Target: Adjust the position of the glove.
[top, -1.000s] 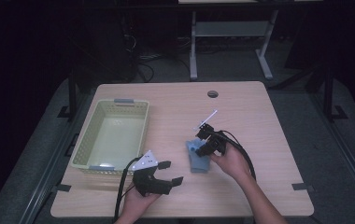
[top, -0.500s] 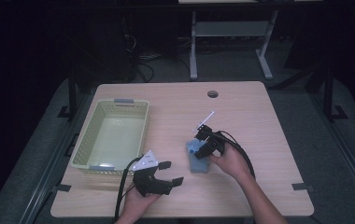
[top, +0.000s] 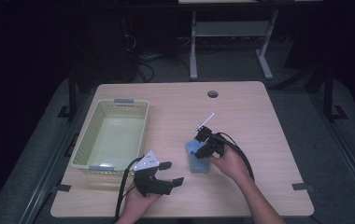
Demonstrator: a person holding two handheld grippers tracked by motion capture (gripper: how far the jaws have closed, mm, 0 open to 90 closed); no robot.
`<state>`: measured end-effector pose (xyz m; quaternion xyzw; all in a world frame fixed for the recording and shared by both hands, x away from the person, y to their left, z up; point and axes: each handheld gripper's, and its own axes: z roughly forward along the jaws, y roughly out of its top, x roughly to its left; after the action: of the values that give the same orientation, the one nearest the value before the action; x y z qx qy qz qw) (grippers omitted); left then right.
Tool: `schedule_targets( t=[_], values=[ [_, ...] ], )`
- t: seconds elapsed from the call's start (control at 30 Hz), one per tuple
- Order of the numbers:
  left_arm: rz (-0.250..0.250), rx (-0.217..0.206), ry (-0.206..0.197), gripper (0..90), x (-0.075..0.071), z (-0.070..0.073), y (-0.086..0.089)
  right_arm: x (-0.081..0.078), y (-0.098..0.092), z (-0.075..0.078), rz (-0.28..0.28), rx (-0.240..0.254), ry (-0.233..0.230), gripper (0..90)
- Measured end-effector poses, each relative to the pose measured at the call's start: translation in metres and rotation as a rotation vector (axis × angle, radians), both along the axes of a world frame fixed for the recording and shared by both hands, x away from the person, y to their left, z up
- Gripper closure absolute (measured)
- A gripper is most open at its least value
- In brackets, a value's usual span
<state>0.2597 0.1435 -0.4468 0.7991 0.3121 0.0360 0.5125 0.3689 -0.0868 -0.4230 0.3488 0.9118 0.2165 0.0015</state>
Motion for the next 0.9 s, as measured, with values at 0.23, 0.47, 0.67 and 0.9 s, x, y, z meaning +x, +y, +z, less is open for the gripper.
schedule_targets(
  t=[0.23, 0.47, 0.67, 0.9],
  values=[
    [0.018, 0.009, 0.029, 24.5, 0.003, -0.003, 0.002, -0.001, -0.004, -0.006, -0.027, 0.035, -0.002, 61.2],
    [0.027, -0.018, 0.105, 29.1, 0.010, -0.003, -0.002, -0.010, -0.028, 0.000, -0.123, 0.122, -0.009, 48.2],
    [0.038, -0.022, 0.154, 31.1, 0.022, -0.004, -0.011, -0.022, -0.051, 0.000, -0.190, 0.200, -0.016, 46.0],
    [0.132, -0.051, 0.302, 33.1, 0.041, -0.012, -0.022, -0.032, -0.070, -0.013, -0.264, 0.315, -0.001, 46.8]
  ],
)
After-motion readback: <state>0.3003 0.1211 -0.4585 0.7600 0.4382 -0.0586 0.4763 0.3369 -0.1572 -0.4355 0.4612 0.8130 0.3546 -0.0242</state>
